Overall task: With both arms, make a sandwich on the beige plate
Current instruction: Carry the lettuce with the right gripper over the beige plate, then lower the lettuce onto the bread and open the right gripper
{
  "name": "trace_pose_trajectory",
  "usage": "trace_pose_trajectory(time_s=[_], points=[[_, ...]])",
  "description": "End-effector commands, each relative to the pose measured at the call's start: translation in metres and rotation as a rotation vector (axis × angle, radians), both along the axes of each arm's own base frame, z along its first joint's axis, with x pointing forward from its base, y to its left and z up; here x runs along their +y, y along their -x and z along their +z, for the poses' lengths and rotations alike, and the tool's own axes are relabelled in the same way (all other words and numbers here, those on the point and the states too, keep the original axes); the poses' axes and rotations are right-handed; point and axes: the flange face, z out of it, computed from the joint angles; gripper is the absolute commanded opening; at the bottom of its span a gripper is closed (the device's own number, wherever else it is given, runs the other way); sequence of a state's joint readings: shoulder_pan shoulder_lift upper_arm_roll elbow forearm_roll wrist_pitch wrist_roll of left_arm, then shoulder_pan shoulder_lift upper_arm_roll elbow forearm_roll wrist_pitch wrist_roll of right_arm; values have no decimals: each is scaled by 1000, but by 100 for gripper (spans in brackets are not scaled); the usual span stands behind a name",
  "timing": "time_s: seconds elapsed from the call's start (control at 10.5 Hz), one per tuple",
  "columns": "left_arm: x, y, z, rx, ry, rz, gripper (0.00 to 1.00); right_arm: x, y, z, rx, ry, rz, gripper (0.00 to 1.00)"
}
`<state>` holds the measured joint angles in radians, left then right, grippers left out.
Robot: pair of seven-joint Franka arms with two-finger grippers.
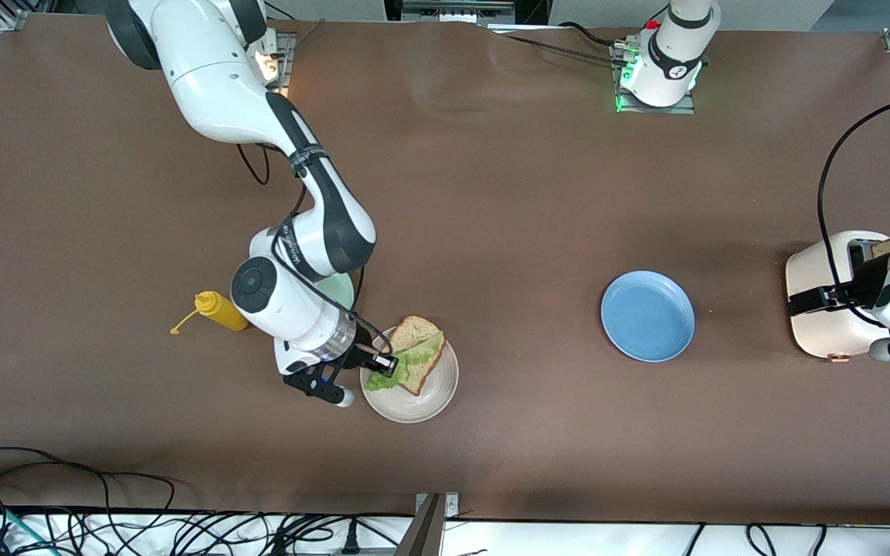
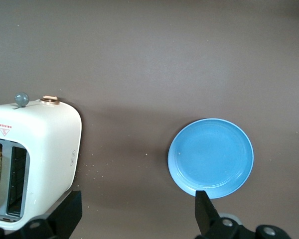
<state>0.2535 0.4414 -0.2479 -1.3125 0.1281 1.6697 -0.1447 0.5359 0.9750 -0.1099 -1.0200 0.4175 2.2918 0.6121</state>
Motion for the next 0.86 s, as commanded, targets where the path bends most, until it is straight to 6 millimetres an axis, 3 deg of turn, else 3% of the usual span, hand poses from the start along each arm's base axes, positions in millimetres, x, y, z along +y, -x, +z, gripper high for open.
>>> trace_pose_trajectory(time_s=[0.0, 0.57, 0.67, 0.76], points=[[1, 1, 3, -5, -21, -21, 100, 14, 2, -9, -1, 5, 4, 0], [-3, 1, 2, -4, -21, -29, 100, 21, 8, -43, -1, 53, 20, 0], [-2, 0, 1, -2, -21, -27, 100, 22, 9, -47, -3, 60, 23, 44], [-3, 0, 0, -1, -22, -27, 100, 21, 8, -49, -8, 70, 25, 99]])
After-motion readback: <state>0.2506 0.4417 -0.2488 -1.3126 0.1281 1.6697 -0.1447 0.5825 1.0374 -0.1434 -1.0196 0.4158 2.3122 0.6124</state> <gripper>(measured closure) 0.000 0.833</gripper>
